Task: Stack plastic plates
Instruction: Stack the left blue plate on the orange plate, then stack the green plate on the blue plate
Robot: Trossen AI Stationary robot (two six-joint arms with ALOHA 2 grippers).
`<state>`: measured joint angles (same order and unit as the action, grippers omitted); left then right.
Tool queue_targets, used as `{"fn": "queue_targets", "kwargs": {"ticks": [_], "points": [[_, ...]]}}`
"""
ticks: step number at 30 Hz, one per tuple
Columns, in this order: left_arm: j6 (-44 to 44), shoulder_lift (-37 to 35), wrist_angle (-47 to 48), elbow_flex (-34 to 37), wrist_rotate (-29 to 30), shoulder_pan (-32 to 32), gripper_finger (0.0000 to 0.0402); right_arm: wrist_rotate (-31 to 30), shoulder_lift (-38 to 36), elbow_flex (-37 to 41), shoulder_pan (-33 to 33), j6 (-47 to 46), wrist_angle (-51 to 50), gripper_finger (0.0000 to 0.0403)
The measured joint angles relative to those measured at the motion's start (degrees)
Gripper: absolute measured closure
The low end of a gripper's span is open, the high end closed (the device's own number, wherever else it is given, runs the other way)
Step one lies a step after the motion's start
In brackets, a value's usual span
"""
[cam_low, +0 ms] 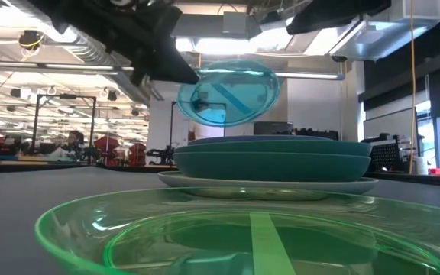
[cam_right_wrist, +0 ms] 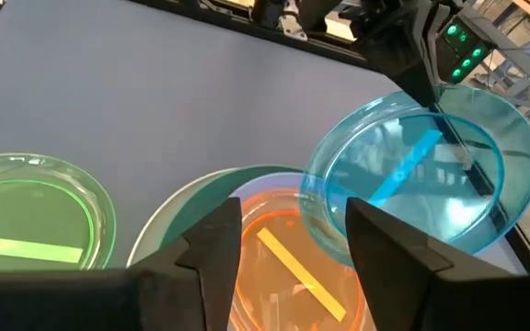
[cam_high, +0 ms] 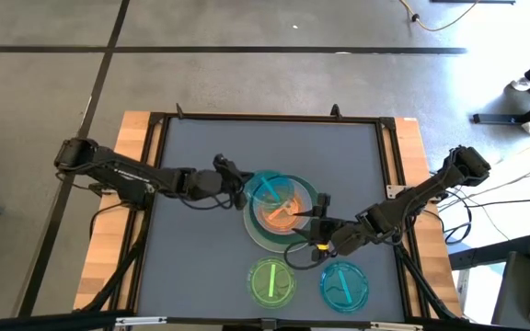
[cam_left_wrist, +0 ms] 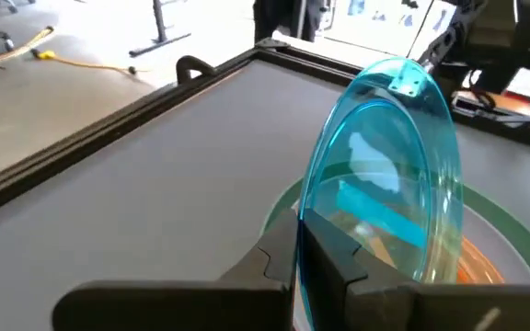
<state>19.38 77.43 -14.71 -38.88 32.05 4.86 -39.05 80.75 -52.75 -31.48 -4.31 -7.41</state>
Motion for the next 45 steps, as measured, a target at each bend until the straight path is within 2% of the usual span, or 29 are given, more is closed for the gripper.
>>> {"fn": "queue_targets", "kwargs": {"ticks": [6, 12, 17, 24, 27, 31, 39, 41, 45], "points": [[0.14, 5.09, -4.30, 0.79, -6.83, -1.15, 0.0394, 0.00, 0.00, 0.00, 0.00, -0.07, -0.27, 0.0217], [1.52, 11.44, -9.26, 0.79, -7.77, -1.11, 0.0394, 0.00, 0.00, 0.00, 0.00, -0.35, -0.56, 0.0217], [1.43, 13.22, -9.21, 0.79, -7.87, -1.11, 0.0379, 0.00, 0.00, 0.00, 0.00, -0.38, -0.78, 0.0217], [-0.77, 13.22, -9.34, 0.42, -15.65, -1.08, 0.0321, -0.01, 0.00, 0.00, 0.00, -1.83, -2.79, 0.0217], [-0.96, 12.45, -8.99, 0.34, -17.18, -0.95, 0.0305, -0.02, 0.00, 0.00, 0.00, -2.08, -3.13, 0.0217], [-3.35, 10.35, -8.04, 0.35, -16.44, 0.50, 0.0301, -0.02, 0.00, 0.00, 0.02, -2.10, -2.68, 0.0217], [-6.03, 4.08, -3.60, 0.29, -10.40, 3.50, 0.0303, -0.02, 0.00, 0.02, 0.00, -2.65, -3.01, 0.0217], [-6.01, 3.81, -3.29, 0.29, -11.70, 3.64, 0.0303, 0.00, 0.00, 0.02, 0.00, -2.80, -3.07, 0.0217], [-8.45, 3.90, -3.32, 0.29, -17.99, 5.61, 0.0303, -0.02, 0.02, 0.02, 0.01, -2.82, -3.07, 0.0217]]}}
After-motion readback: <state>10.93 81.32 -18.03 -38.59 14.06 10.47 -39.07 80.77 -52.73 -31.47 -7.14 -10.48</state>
